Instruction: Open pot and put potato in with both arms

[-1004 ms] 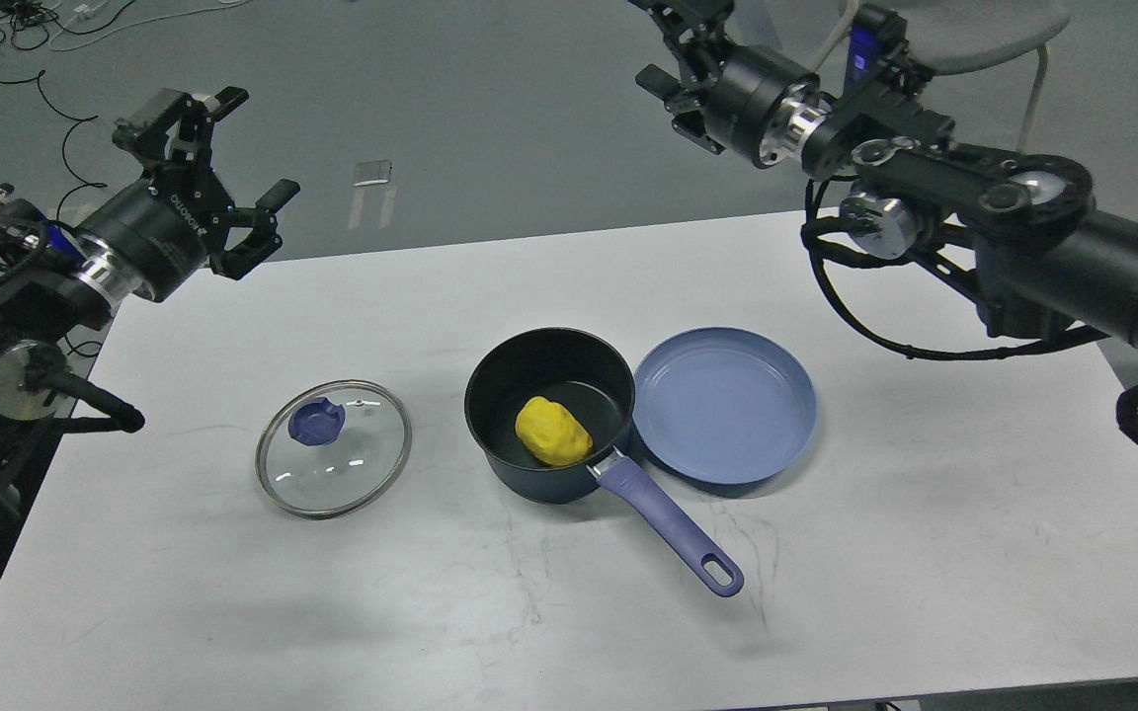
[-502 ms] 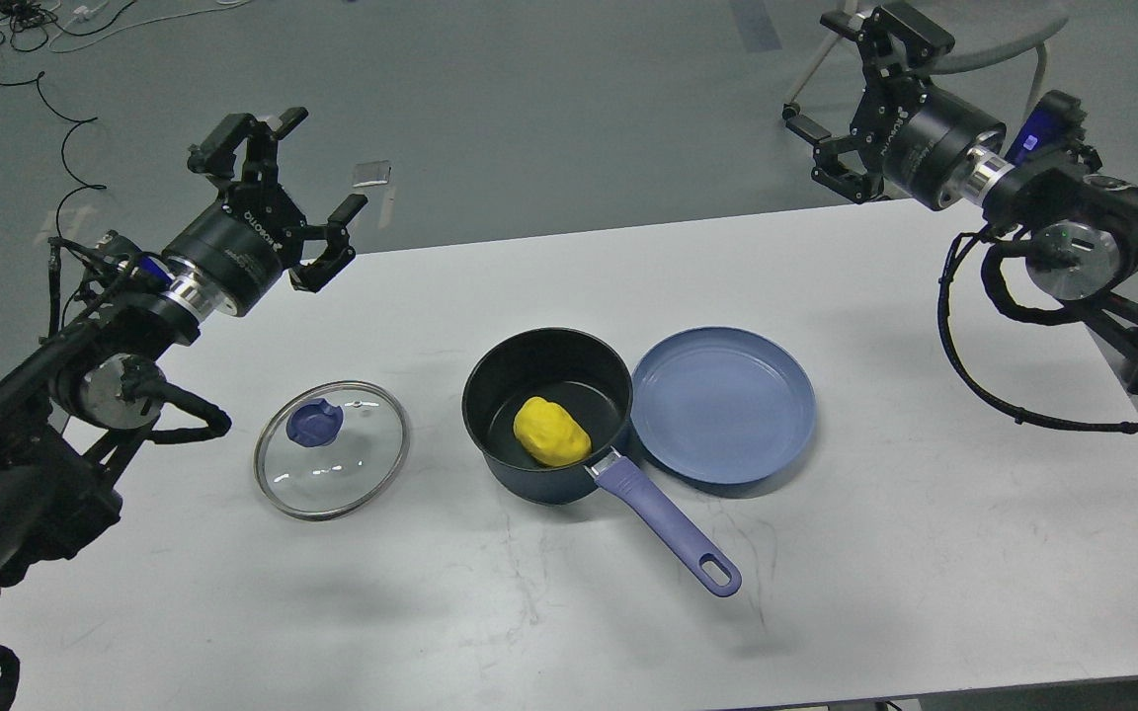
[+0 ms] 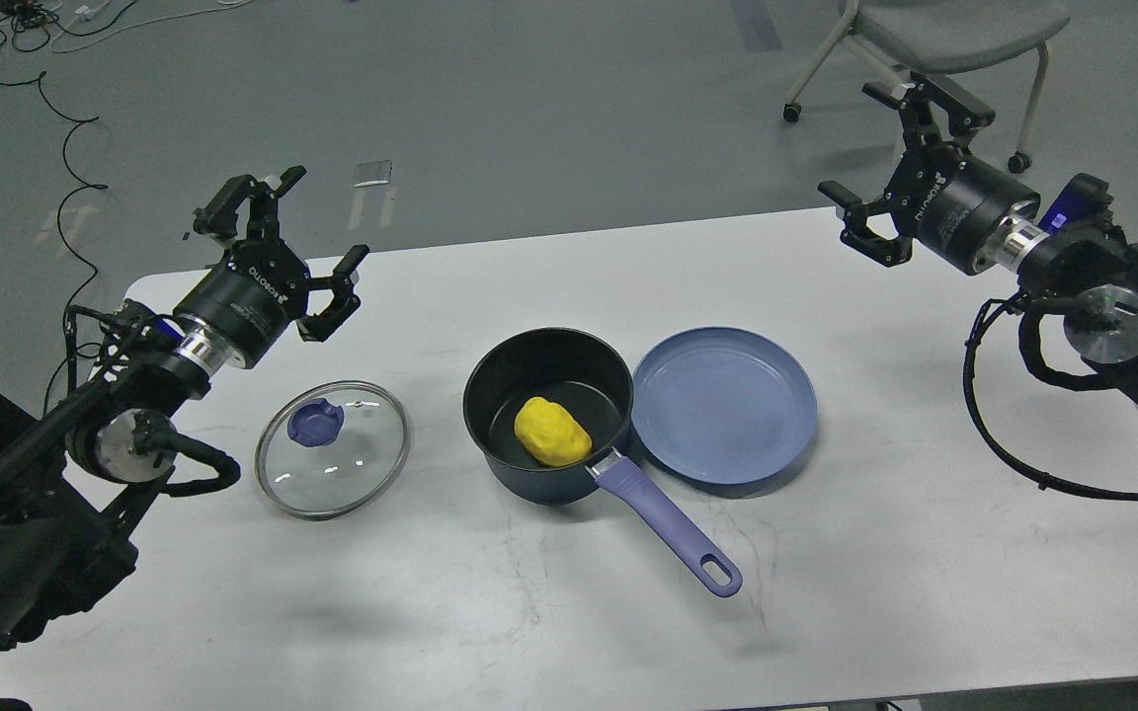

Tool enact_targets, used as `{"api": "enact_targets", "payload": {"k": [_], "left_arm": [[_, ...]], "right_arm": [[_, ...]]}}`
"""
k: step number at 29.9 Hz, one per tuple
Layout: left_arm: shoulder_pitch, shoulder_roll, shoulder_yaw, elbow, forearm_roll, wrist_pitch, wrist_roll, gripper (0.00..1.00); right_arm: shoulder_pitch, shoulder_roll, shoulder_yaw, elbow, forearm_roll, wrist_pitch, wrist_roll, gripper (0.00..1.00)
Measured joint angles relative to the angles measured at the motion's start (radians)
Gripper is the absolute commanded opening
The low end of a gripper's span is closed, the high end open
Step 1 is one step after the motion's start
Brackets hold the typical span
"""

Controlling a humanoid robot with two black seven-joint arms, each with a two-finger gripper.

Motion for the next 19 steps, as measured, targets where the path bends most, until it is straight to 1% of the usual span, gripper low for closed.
{"api": "enact_targets", "payload": {"k": [2, 6, 8, 11, 14, 16, 19], "left_arm": [[0.012, -0.002, -0.001, 0.0, 0.0, 0.0, 0.0, 0.98], [0.035, -0.021, -0.002, 0.0, 0.0, 0.0, 0.001, 0.98], [0.044, -0.03, -0.002, 0.001, 0.0, 0.0, 0.002, 0.98], [0.055, -0.041, -0.003, 0.002, 0.0, 0.0, 0.003, 0.98], [0.058, -0.047, -0.003, 0.002, 0.001, 0.0, 0.003, 0.98], [0.058, -0.051, -0.003, 0.002, 0.001, 0.0, 0.003, 0.98], [0.059, -0.057, -0.002, 0.001, 0.002, 0.0, 0.003, 0.98]], "right_arm": [[-0.001, 0.0, -0.003, 0.004, -0.001, -0.001, -0.006, 1.0], [-0.005, 0.001, -0.008, 0.012, -0.003, -0.007, -0.04, 1.0], [-0.009, 0.006, -0.01, 0.014, -0.004, -0.01, -0.05, 1.0], [-0.013, 0.017, -0.015, 0.014, -0.007, -0.018, -0.055, 1.0], [-0.014, 0.033, -0.018, 0.013, -0.009, -0.051, -0.056, 1.0], [-0.016, 0.049, -0.018, 0.012, -0.011, -0.08, -0.051, 1.0], [-0.016, 0.069, -0.018, 0.01, -0.012, -0.095, -0.045, 1.0]]}}
